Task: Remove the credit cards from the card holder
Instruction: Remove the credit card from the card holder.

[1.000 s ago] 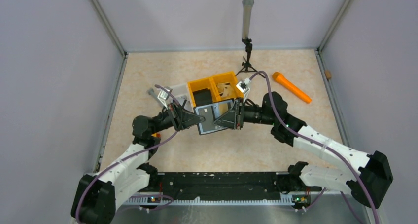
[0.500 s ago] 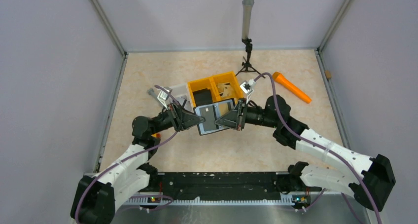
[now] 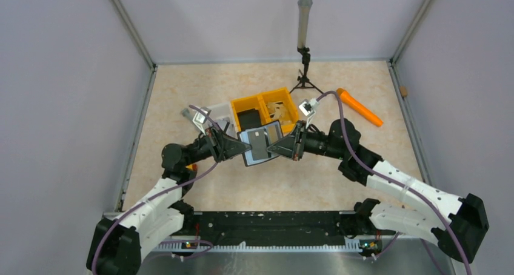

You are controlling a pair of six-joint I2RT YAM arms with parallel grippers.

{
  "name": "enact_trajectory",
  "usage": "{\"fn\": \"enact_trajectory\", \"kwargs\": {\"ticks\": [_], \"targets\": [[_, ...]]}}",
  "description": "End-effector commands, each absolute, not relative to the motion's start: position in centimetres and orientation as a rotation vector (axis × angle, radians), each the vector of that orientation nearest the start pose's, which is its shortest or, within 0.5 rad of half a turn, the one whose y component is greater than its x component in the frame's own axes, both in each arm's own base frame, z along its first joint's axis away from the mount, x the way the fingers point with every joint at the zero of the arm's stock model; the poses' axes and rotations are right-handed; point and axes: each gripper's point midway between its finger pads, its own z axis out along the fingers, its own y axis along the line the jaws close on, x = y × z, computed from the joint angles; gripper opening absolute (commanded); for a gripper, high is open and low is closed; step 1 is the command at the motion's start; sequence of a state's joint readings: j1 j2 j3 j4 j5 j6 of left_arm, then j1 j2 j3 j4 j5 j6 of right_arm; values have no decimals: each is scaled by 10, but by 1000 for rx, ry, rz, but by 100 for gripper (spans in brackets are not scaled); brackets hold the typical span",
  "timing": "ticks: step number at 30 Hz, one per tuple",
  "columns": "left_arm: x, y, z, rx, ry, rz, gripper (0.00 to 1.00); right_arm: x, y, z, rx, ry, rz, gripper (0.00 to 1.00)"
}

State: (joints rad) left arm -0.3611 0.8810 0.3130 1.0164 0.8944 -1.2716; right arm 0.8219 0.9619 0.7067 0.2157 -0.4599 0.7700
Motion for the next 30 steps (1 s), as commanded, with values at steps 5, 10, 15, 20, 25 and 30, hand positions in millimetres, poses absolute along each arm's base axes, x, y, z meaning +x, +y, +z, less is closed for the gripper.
{"fn": "enact_trajectory", "kwargs": {"ticks": [5,10,15,20,25,30], "targets": [[157,-228,310,335,1424,-1798,0,159,304,292,-444,1752,1474,0],[159,-228,309,325,1433,-1792,0,161,297,289,-431,1758,1466,0],[159,-231,308,342,1447,-1810,10,155,304,294,-463,1731,1545,0],[158,-232,308,361,1448,-1840,44,154,316,295,-490,1722,1619,0],[161,-233,305,358,1461,-1827,48,154,324,298,-496,1721,1640,0],[161,-233,304,359,1464,-1823,22,155,326,295,-495,1731,1639,0]]}}
